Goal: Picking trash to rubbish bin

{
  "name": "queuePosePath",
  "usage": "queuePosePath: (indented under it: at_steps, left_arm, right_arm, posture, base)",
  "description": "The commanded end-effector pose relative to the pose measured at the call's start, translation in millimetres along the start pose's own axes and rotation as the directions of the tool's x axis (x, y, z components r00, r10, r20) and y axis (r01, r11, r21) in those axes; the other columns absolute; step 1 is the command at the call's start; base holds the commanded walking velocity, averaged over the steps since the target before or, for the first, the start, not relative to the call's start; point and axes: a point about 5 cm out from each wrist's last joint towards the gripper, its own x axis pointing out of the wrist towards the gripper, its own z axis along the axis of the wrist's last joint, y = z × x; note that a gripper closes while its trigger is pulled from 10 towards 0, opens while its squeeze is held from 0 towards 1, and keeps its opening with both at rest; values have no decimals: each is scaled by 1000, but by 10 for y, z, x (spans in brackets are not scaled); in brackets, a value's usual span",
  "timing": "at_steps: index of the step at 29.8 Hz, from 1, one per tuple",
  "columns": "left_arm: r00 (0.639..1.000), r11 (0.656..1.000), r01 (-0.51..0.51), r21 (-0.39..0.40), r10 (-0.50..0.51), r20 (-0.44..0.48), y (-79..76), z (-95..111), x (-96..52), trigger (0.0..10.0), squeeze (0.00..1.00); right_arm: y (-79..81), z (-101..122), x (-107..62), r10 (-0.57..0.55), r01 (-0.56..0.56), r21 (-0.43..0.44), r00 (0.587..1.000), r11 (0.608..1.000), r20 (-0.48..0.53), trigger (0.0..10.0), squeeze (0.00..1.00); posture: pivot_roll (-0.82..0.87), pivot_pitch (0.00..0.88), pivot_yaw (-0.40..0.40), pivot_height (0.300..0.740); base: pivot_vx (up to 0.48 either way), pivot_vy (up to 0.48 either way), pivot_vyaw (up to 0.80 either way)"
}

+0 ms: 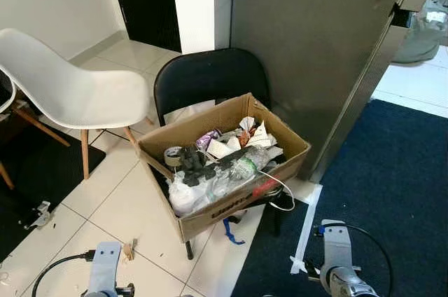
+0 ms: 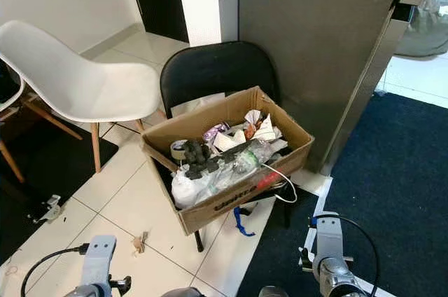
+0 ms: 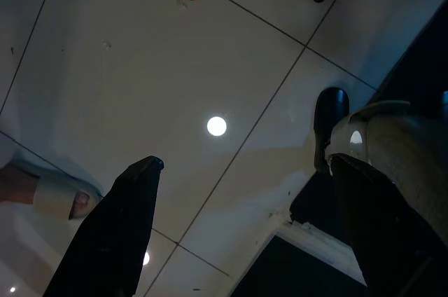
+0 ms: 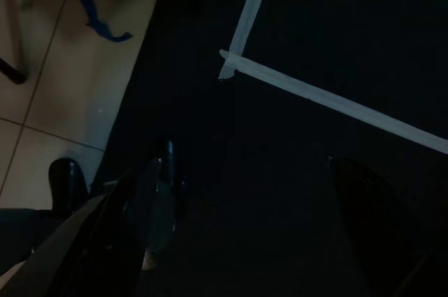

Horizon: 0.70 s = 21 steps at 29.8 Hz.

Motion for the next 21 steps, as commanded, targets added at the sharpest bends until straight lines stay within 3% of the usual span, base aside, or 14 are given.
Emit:
queuePosePath:
  at_steps: [1,21]
  left_arm:
    - [1000,1000,-2,8,2,-6,12,18,2,10000,0]
    - [1000,1000,18,24,-18,-8,-40,-14,4,10000,0]
  right_arm:
    - [17,-37,-3,3,-3,1,1000,1000,-17,10000,0]
    - [29,-29,-3,6,-6,-2,1000,1000,-12,10000,0]
  posture:
    - [-37,0,51,740]
    - [-44,0,45,740]
  base:
    - [-262,0,0]
    - [-300,0,0]
